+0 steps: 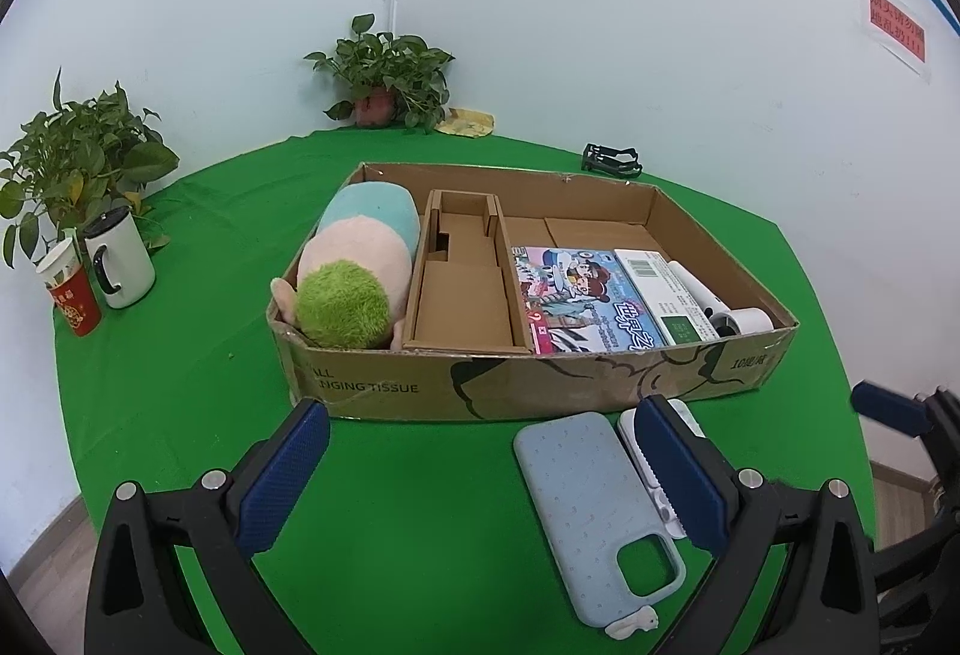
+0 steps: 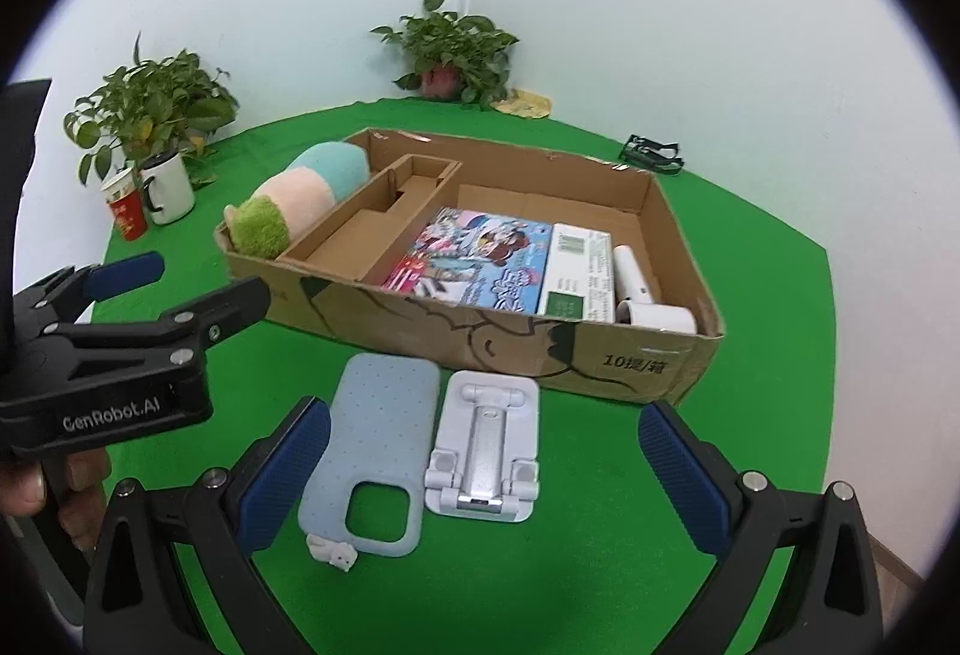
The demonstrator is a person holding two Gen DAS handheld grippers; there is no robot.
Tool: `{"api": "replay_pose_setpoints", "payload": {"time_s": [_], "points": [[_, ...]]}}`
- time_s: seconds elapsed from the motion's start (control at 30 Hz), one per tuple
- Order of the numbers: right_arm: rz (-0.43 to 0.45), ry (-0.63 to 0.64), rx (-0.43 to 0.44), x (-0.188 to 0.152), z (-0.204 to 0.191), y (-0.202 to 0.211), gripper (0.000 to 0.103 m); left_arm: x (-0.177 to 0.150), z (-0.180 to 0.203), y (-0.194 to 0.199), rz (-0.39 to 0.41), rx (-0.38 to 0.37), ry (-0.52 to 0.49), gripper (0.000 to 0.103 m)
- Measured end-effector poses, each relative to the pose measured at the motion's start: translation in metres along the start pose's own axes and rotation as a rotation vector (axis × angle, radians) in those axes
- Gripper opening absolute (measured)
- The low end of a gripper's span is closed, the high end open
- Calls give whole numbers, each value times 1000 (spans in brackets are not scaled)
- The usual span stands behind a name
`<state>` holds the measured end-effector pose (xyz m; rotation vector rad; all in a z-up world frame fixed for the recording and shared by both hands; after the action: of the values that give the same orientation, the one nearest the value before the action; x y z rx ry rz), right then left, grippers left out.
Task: Organize objects
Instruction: 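Withdraw the right gripper from the large box, then move the right gripper to the light-blue phone case and grasp it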
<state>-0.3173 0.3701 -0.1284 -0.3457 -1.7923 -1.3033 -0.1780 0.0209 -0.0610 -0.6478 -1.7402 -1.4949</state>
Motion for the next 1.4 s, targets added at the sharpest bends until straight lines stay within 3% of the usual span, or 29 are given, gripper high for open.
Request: {"api": "replay_pose_setpoints", "payload": {"time_s": [0.17,0.3,0.43,0.63,0.7,0.83,1.03,1.13,1.2,1.4], "points": [[-66,-20,133,-21,-7,-10,102,-12,1,-15,-88,-87,19,102],[-129,-31,242,-44,-24,-27,102,-34,12,-34,-236,-195,28,102],[-150,-43,280,-56,-31,-39,102,-43,17,-49,-332,-296,98,102],[-181,-37,270,-62,-32,-53,102,-55,23,-73,-404,-290,100,98],[-195,-37,282,-64,-36,-56,102,-60,24,-78,-427,-319,117,91],[-220,-1,286,-66,-47,-63,101,-69,31,-87,-478,-382,129,67],[-262,8,276,-69,-53,-76,88,-72,35,-86,-495,-432,137,61],[-273,24,241,-69,-53,-80,86,-75,38,-85,-496,-445,128,59],[-277,37,208,-69,-52,-81,78,-76,39,-83,-498,-456,124,59],[-292,33,184,-73,-49,-79,77,-76,39,-83,-508,-471,138,59]]}}
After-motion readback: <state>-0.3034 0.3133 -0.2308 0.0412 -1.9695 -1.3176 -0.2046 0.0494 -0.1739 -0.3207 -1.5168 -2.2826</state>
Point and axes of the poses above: each gripper's, at about its wrist camera, not at the fingertips, and y roughly against the way its jaws point, z to its right, x to its top, the point moved 6 cm from there along -y, roughly the way its jaws point, and after that the axes turned 12 degrees about x, right-handed, at the moved point
